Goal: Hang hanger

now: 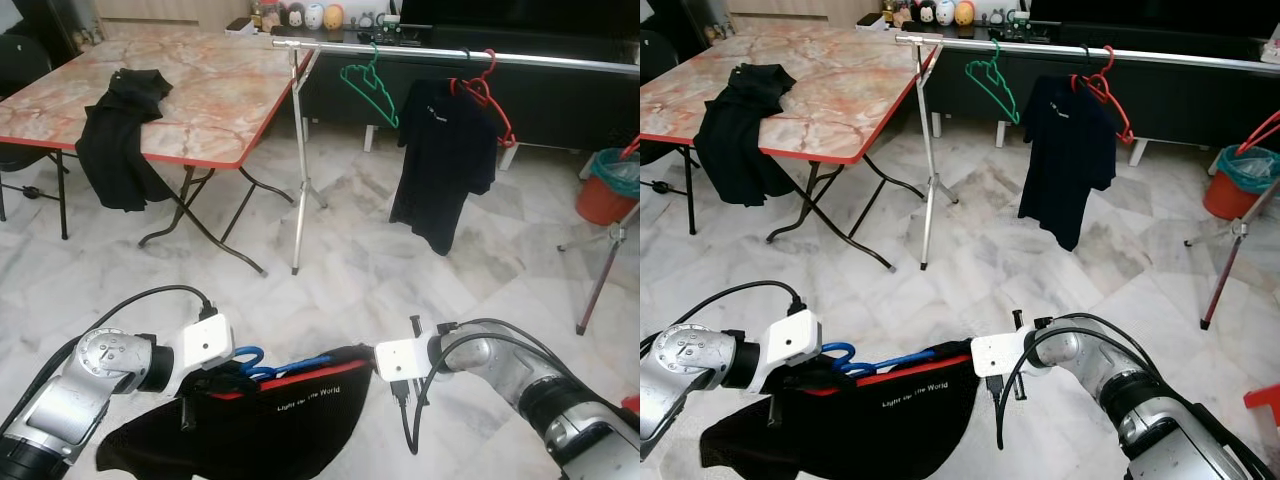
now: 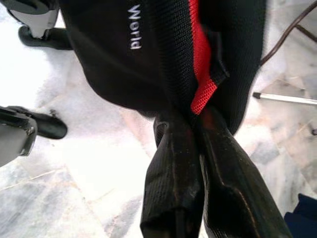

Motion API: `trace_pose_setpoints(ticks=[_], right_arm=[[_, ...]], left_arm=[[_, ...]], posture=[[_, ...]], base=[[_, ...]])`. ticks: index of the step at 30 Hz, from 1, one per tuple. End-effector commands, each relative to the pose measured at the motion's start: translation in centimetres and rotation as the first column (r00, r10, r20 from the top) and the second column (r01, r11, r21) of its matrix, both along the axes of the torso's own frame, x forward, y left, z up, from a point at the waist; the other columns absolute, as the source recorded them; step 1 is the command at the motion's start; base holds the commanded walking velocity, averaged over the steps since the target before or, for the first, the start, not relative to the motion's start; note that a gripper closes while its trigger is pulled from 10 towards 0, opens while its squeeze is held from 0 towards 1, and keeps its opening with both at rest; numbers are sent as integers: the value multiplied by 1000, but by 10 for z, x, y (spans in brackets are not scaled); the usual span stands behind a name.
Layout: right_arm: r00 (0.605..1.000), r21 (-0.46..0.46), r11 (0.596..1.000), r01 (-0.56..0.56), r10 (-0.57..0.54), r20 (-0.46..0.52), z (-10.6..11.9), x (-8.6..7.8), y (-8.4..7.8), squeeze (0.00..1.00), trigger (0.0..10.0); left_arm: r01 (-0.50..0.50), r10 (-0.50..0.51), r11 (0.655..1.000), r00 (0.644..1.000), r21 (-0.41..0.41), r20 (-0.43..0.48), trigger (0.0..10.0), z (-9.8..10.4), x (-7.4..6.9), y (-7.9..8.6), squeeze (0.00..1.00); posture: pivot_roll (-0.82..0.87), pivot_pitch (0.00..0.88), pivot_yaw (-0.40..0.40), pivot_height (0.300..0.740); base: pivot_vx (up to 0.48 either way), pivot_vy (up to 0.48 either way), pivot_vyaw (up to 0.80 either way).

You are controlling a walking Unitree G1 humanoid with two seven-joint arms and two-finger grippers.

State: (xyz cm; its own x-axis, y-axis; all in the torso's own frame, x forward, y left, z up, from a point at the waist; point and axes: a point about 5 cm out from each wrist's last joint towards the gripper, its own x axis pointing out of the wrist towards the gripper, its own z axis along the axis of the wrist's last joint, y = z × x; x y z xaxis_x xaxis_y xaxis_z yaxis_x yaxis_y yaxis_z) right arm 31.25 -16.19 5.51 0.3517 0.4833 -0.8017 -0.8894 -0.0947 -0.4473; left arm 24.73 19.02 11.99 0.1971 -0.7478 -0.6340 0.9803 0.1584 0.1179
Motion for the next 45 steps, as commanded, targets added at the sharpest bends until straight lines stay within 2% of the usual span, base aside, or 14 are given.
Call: trace_pose_setpoints(ticks=[1, 10, 14, 15, 17, 20, 23, 26, 27, 32, 35, 38, 44, 45], right_arm=[[998, -53, 997, 64, -63, 28, 6, 6, -20, 0, 0], [987, -58, 989, 133, -127, 100, 5, 12, -25, 0, 0], [974, -14, 983, 181, -178, 139, 8, 17, -25, 0, 0], [964, 16, 977, 212, -211, 159, 11, 20, -25, 0, 0], [962, 16, 977, 214, -214, 168, 12, 21, -25, 0, 0], [965, 6, 977, 212, -211, 156, 10, 20, -26, 0, 0], [972, 20, 979, 201, -202, 119, 1, 13, -22, 0, 0], [971, 40, 976, 212, -215, 104, -2, 12, -19, 0, 0], [972, 57, 975, 215, -220, 85, -6, 9, -16, 0, 0], [970, 95, 969, 226, -233, 72, -9, 7, -11, 0, 0], [966, 154, 957, 245, -255, 46, -12, 6, -4, 0, 0], [957, 202, 940, 274, -287, 36, -13, 6, 1, 0, 0], [944, 337, 891, 305, -328, 13, -10, 8, 16, 0, 0], [941, 367, 875, 316, -340, 0, -8, 9, 19, 0, 0]], left_arm=[[56, -53, 996, 998, 71, -33, 10000, -2, -7, 6, 0], [107, -114, 985, 992, -139, -48, 10000, 17, -13, -3, 0], [130, -135, 989, 988, -69, -77, 10000, 12, -17, 1, 0], [141, -140, 990, 986, 10, -89, 10000, 5, -19, 5, 0], [142, -140, 990, 986, 22, -92, 10000, 3, -19, 7, 0], [96, -97, 995, 994, -28, -51, 10000, 7, -12, 5, 0], [-23, 36, 993, 994, -115, 106, 10000, 15, 10, 2, 0], [-91, 125, 971, 982, -222, 141, 10000, 23, 19, 0, 0], [-122, 170, 948, 975, -294, 144, 10000, 29, 22, 0, 0], [-147, 207, 940, 963, -309, 172, 10000, 31, 26, 0, 0], [-164, 236, 898, 963, -409, 132, 10000, 34, 27, -5, 0], [-204, 313, 849, 937, -488, 153, 10000, 40, 35, -7, 0], [-290, 458, 677, 886, -676, 78, 10000, 49, 49, -20, 0], [-307, 486, 636, 872, -708, 60, 10000, 49, 52, -24, 0]], posture=[[60, 64, 2, 740], [61, 66, 0, 740], [61, 66, 0, 740], [63, 69, 3, 740], [57, 69, 3, 740], [60, 69, 2, 740], [60, 69, 2, 740], [60, 69, 2, 740], [61, 70, 2, 740], [62, 71, 2, 740], [60, 71, 2, 740], [60, 71, 2, 740], [64, 69, 4, 740], [64, 67, 5, 740]], base=[[0, 0, 0], [0, 0, 0], [0, 0, 0], [0, 0, 0], [0, 0, 0], [0, 0, 0], [0, 0, 0], [0, 0, 0], [0, 0, 0], [0, 0, 0], [0, 0, 0], [0, 0, 0], [0, 0, 0], [0, 0, 0]])
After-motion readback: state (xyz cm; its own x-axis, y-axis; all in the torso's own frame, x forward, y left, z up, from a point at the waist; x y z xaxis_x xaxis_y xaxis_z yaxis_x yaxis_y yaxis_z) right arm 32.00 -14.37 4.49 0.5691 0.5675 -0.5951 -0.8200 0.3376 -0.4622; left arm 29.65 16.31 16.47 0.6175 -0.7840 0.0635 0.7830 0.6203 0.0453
